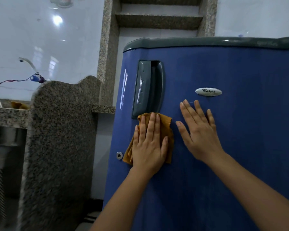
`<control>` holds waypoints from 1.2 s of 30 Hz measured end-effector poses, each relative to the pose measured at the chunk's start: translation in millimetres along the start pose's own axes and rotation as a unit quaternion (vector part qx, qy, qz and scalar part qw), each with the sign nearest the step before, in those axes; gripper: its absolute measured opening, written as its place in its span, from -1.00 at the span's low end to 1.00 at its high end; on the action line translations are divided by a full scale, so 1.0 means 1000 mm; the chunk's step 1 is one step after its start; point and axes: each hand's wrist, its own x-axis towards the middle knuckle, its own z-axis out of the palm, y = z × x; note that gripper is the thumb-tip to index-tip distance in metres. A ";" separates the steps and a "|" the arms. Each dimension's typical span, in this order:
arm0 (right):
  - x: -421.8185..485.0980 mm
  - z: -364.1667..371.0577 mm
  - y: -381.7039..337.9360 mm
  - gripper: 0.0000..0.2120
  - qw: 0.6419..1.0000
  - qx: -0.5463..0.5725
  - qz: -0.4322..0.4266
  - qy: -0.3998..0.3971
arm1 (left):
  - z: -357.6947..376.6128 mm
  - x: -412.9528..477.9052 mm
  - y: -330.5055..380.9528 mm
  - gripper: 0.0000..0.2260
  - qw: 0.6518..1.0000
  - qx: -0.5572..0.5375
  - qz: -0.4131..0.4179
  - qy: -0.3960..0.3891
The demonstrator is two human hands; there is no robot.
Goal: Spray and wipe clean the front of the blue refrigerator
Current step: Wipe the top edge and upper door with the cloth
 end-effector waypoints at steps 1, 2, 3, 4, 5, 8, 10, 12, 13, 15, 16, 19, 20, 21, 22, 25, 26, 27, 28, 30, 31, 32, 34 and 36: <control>-0.001 0.001 0.001 -0.42 1.000 -0.004 -0.002 -0.003 | 0.000 0.003 -0.001 -0.47 1.000 -0.003 0.009 0.006; -0.001 0.002 0.002 -0.42 1.000 -0.010 -0.005 -0.006 | -0.001 0.005 0.001 -0.47 1.000 -0.013 0.006 0.015; -0.001 0.002 0.003 -0.41 1.000 -0.011 -0.006 -0.008 | -0.002 0.006 0.004 -0.47 0.999 -0.030 -0.006 0.023; 0.000 0.001 0.003 -0.40 1.000 -0.008 -0.007 -0.009 | -0.005 0.007 0.007 -0.49 0.998 -0.054 -0.020 0.033; 0.000 0.000 0.002 -0.39 1.000 -0.002 -0.010 -0.009 | -0.008 0.005 0.010 -0.51 0.995 -0.083 -0.033 0.039; -0.006 -0.005 -0.001 -0.38 0.998 0.058 -0.012 -0.020 | -0.022 -0.001 0.013 -0.56 0.974 -0.215 -0.055 0.046; -0.015 -0.011 -0.009 -0.46 0.988 0.154 -0.008 -0.017 | -0.033 0.003 0.015 -0.56 0.942 -0.318 -0.098 0.053; -0.023 -0.014 -0.022 -0.59 0.962 0.273 0.022 -0.003 | -0.047 0.010 0.022 -0.53 0.888 -0.432 -0.155 0.027; -0.023 -0.016 -0.029 -0.65 0.938 0.344 0.052 -0.004 | -0.053 0.013 0.027 -0.52 0.857 -0.487 -0.168 0.003; -0.018 -0.021 -0.042 -0.76 0.857 0.496 0.134 -0.025 | -0.064 0.018 0.034 -0.52 0.808 -0.563 -0.167 -0.054; -0.012 -0.023 -0.047 -0.81 0.817 0.547 0.179 -0.025 | -0.070 0.021 0.035 -0.52 0.789 -0.587 -0.163 -0.084; 0.006 -0.028 -0.053 -0.85 0.774 0.567 0.279 0.032 | -0.088 0.028 0.023 -0.51 0.742 -0.642 -0.144 -0.129; 0.014 -0.029 -0.052 -0.85 0.781 0.552 0.288 0.058 | -0.094 0.031 0.017 -0.53 0.756 -0.633 -0.129 -0.109; 0.021 -0.031 -0.051 -0.85 0.796 0.528 0.282 0.088 | -0.096 0.033 0.008 -0.55 0.792 -0.595 -0.112 -0.072; 0.033 -0.034 -0.052 -0.85 0.816 0.500 0.262 0.124 | -0.095 0.038 -0.004 -0.56 0.844 -0.529 -0.088 -0.030; 0.074 -0.042 -0.055 -0.86 0.887 0.374 0.155 0.222 | -0.083 0.046 -0.037 -0.50 0.965 -0.260 -0.025 0.022; 0.089 -0.039 -0.058 -0.83 0.910 0.319 0.111 0.239 | -0.078 0.047 -0.047 -0.45 0.980 -0.197 -0.020 0.015; 0.101 -0.032 -0.060 -0.80 0.933 0.261 0.074 0.237 | -0.073 0.047 -0.055 -0.41 0.989 -0.147 -0.016 0.003; 0.111 -0.021 -0.061 -0.75 0.955 0.198 0.043 0.217 | -0.068 0.048 -0.061 -0.40 0.994 -0.110 -0.008 -0.007; 0.114 0.007 -0.055 -0.65 0.986 0.051 -0.014 0.159 | -0.059 0.049 -0.068 -0.42 0.998 -0.065 0.011 -0.016; 0.111 0.020 -0.052 -0.59 0.990 -0.019 -0.037 0.132 | -0.054 0.050 -0.072 -0.44 0.998 -0.054 0.021 -0.016; 0.109 0.028 -0.049 -0.55 0.990 -0.069 -0.056 0.114 | -0.050 0.050 -0.074 -0.45 0.998 -0.049 0.030 -0.015; 0.105 0.030 -0.047 -0.51 0.986 -0.107 -0.074 0.106 | -0.044 0.051 -0.076 -0.45 0.998 -0.052 0.040 -0.012; 0.096 0.027 -0.048 -0.52 0.983 -0.123 -0.095 0.102 | -0.038 0.051 -0.076 -0.46 0.997 -0.060 0.041 -0.010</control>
